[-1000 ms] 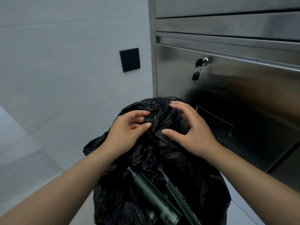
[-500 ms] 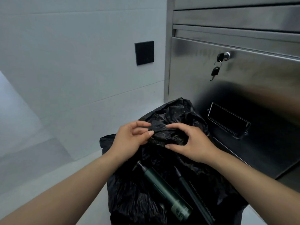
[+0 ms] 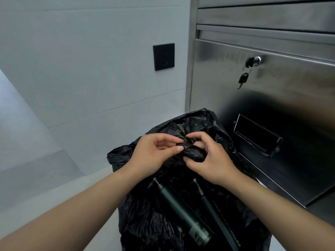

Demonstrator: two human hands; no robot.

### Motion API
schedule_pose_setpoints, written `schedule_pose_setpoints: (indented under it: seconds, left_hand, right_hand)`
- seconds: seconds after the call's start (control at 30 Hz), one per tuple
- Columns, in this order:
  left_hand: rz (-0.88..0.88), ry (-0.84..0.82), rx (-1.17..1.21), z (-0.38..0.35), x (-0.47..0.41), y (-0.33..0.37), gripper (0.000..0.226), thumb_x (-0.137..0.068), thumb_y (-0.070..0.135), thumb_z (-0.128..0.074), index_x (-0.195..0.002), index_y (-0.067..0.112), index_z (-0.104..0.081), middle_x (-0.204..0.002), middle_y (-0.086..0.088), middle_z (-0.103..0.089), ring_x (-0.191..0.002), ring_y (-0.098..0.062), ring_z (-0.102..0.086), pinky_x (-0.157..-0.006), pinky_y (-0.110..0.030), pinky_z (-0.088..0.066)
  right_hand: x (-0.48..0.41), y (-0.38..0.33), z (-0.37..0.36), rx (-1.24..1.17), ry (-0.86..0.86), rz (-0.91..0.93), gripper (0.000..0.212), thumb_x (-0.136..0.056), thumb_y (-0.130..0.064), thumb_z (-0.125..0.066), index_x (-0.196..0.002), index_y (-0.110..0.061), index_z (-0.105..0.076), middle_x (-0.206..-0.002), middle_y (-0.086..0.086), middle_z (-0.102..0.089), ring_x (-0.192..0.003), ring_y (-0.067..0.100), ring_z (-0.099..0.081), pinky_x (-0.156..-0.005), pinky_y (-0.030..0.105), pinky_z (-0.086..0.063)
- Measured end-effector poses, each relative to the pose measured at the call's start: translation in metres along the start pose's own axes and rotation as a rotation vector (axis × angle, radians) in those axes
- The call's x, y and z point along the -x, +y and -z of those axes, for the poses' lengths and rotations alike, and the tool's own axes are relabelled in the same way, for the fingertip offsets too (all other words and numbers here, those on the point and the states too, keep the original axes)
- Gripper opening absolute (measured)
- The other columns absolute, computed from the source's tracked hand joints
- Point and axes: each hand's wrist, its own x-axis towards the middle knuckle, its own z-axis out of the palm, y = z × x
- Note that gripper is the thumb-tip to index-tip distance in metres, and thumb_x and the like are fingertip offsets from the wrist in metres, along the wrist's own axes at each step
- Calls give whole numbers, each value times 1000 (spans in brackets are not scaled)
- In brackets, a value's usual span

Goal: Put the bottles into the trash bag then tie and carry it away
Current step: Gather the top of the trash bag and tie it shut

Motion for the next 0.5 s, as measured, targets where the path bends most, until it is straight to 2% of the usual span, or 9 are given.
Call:
schedule_pose_setpoints:
  seconds: [0.1, 0.2, 0.4, 0.5]
  left_hand:
    - [49, 52, 41, 0, -2, -6, 18, -72, 6, -77, -75, 24, -74, -74, 1, -75, -71, -7, -70, -68, -13, -52]
    - [97, 76, 76, -1, -5, -11, 14, -72, 11, -77, -75, 25, -75, -78, -3, -76, -74, -9, -70, -69, -14, -52]
    - [154, 50, 99, 4, -10, -19, 12, -73, 13, -77, -75, 25, -76, -74, -1, -76, -70, -7, -69, -65, -14, -52]
    - [171, 30, 79, 7, -9, -24, 13, -74, 13, -76, -75, 25, -76, -75, -3, -75, -71, -8, -70, -67, -16, -53]
  right_hand:
    - [-4, 2, 8, -31, 7, 9, 39, -69, -23, -71, -99, -32, -49, -71, -16, -67, -68, 6, -62, -72, 26, -46]
    - [-7, 1, 14, -61, -18, 31, 37, -71, -22, -72, -99, -32, -49, -76, -16, -68, -74, 5, -64, -75, 25, -47]
    - [-3, 0, 14, -72, -175, 51, 39, -82, -20, -67, -114, -33, -49, -105, -19, -64, -101, -3, -59, -88, 14, -44]
    - [0, 0, 9, -55, -186, 34, 45, -80, -29, -69, -121, -32, -50, -108, -16, -64, -102, -5, -58, -88, 11, -42]
